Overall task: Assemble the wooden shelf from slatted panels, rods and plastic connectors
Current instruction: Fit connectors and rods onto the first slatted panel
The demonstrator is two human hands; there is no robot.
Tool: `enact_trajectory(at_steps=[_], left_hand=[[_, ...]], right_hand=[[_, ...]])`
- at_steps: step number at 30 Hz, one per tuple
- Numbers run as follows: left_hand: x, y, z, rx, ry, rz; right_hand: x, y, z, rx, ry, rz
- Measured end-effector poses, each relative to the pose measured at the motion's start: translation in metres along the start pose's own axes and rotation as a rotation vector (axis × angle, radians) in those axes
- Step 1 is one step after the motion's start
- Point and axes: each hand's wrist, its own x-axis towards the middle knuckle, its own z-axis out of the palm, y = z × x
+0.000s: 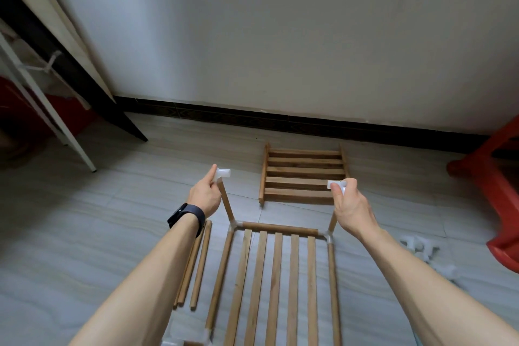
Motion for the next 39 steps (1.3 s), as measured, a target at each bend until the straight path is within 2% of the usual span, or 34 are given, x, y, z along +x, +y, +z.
enact_trajectory(at_steps=[5, 10, 13, 15, 17, 20, 22, 28, 31, 34, 36, 39], left_hand=[[-0.007, 0.001, -0.023, 0.106, -0.132, 0.039], [-0.038, 0.005, -0.059, 0.333, -0.336, 0.021], [-0.074, -0.007, -0.07, 0.465, -0.366, 0.079], [-0.107, -0.022, -0.073, 0.385, -0.452, 0.123], [-0.141, -0.044, -0.073, 0.191, -0.514, 0.128], [-0.177, -0.081, -0.066, -0.114, -0.434, 0.051], [-0.193, -0.105, -0.057, -0.229, -0.35, -0.015], [-0.215, -0.113, -0.016, -0.369, -0.14, -0.124], [-0.207, -0.1, -0.001, -0.405, -0.13, -0.077], [-0.198, -0.084, 0.012, -0.432, -0.121, -0.035], [-0.194, -0.073, 0.019, -0.448, -0.108, -0.01], [-0.184, -0.072, 0.027, -0.464, -0.063, 0.02]], right_hand=[[-0.008, -0.009, -0.027, -0.046, -0.103, 0.072], [-0.043, -0.036, -0.061, -0.294, -0.076, -0.094], [-0.088, -0.044, -0.063, -0.268, -0.176, -0.197], [-0.129, -0.037, -0.058, -0.17, -0.264, -0.192], [-0.171, -0.022, -0.051, -0.056, -0.274, -0.137], [-0.22, 0.007, -0.037, 0.1, -0.181, -0.029], [-0.24, 0.026, -0.022, 0.17, -0.128, 0.037], [-0.242, 0.052, 0.008, 0.272, 0.043, 0.15], [-0.227, 0.048, 0.0, 0.295, 0.137, 0.186], [-0.206, 0.055, -0.007, 0.351, 0.253, 0.311], [-0.196, 0.06, -0.009, 0.379, 0.278, 0.367], [-0.192, 0.057, -0.007, 0.341, 0.289, 0.344]])
